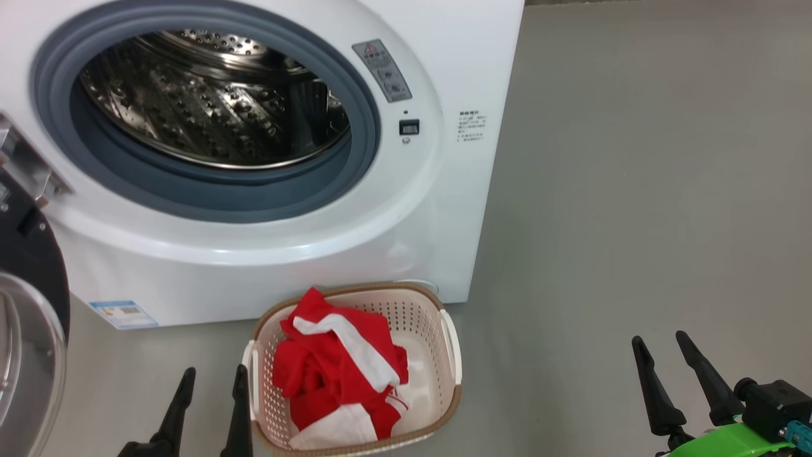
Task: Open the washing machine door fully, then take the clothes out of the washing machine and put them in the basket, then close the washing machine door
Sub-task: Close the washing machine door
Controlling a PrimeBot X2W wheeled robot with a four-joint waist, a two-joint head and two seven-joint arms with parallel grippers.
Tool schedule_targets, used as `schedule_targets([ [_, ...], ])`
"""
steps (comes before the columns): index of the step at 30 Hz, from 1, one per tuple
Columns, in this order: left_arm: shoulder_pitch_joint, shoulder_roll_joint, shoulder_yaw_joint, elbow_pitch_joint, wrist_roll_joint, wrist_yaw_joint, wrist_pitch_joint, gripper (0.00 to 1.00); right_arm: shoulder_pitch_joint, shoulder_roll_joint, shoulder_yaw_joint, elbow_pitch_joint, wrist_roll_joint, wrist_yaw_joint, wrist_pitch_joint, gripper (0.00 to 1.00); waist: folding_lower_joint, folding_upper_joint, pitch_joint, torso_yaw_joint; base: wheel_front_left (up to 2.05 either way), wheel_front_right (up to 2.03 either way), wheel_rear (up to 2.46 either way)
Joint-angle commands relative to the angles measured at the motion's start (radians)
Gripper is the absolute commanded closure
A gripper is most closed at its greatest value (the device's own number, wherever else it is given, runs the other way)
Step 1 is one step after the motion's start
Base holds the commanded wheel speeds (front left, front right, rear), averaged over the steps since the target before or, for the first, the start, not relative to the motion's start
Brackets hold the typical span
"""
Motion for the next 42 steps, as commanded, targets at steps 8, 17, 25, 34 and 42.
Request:
schedule_targets([
  [8, -0.023, 0.009, 0.029, -0.035, -0.007, 0.001, -0.006, 0.00, -0.005, -0.020, 0.010, -0.025, -0.002, 0.006, -0.006, 0.00, 0.0000, 0.0000, 0.004, 0.001, -0.68, 0.68, 0.00],
  [17, -0.034, 0.009, 0.027, -0.037, -0.015, 0.000, -0.006, 0.00, -0.009, -0.020, 0.008, -0.026, -0.002, 0.006, -0.006, 0.00, 0.0000, 0.0000, 0.008, 0.005, -0.01, 0.01, 0.00],
  [25, -0.038, 0.009, 0.023, -0.030, -0.034, 0.007, -0.006, 0.00, -0.010, -0.021, 0.009, -0.023, -0.003, 0.006, -0.006, 0.00, 0.0000, 0.0000, 0.004, 0.015, 0.00, 0.00, 0.00],
  [34, -0.032, 0.009, 0.001, -0.022, -0.067, 0.020, -0.006, 0.00, -0.003, -0.023, 0.022, -0.020, -0.003, 0.006, -0.006, 0.00, 0.0000, 0.0000, -0.011, 0.073, 0.00, 0.00, 0.00],
  [42, -0.006, 0.009, -0.016, -0.020, -0.091, 0.035, -0.006, 0.00, 0.001, -0.032, 0.043, -0.016, -0.001, 0.006, -0.006, 0.00, 0.0000, 0.0000, -0.023, 0.176, 0.00, 0.00, 0.00],
])
